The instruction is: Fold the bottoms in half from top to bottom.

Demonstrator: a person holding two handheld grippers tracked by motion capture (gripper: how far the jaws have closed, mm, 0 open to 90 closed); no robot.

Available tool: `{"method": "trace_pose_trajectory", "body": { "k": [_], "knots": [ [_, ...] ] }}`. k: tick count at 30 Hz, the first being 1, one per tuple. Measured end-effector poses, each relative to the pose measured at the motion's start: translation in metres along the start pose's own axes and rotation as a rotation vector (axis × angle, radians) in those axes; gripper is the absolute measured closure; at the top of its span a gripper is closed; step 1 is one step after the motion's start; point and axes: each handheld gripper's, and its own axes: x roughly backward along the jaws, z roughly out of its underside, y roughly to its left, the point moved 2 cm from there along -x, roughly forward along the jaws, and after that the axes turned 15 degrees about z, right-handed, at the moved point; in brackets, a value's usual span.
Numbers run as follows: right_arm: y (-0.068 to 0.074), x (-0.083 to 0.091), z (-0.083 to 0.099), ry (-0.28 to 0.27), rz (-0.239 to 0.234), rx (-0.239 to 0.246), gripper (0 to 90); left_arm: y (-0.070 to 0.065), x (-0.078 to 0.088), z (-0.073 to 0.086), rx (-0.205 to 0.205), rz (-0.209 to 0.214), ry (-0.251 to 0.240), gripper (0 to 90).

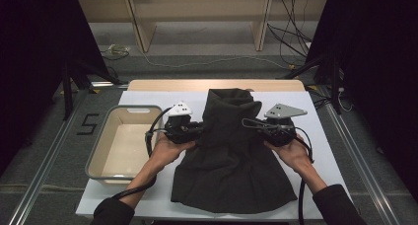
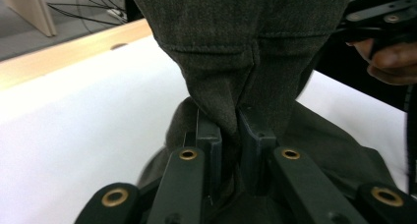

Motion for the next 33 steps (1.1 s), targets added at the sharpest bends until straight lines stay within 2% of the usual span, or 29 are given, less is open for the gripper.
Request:
{"method": "trace_pose_trajectory", "body": {
  "k": [3, 10, 15, 24, 33],
  "knots": [
    [0.003, 0.004, 0.004, -0.011, 0.0, 0.009, 86.5, -0.003, 0.001, 0.003, -0.004, 0.004, 0.005, 80.4],
    [0.011, 0.012, 0.017, -0.013, 0.007, 0.05, 86.2, -0.01, 0.0, 0.017, -0.012, 0.047, 0.026, 79.2],
    [0.015, 0.015, 0.022, -0.007, -0.005, 0.063, 86.2, -0.017, 0.001, 0.026, -0.022, 0.05, 0.046, 79.0],
    [0.024, 0.022, 0.031, 0.008, -0.033, 0.095, 86.1, -0.02, 0.003, 0.039, -0.03, 0.067, 0.079, 77.6],
    [0.029, 0.027, 0.038, 0.026, -0.05, 0.119, 85.8, -0.025, 0.003, 0.045, -0.027, 0.078, 0.109, 73.4]
  ]
}}
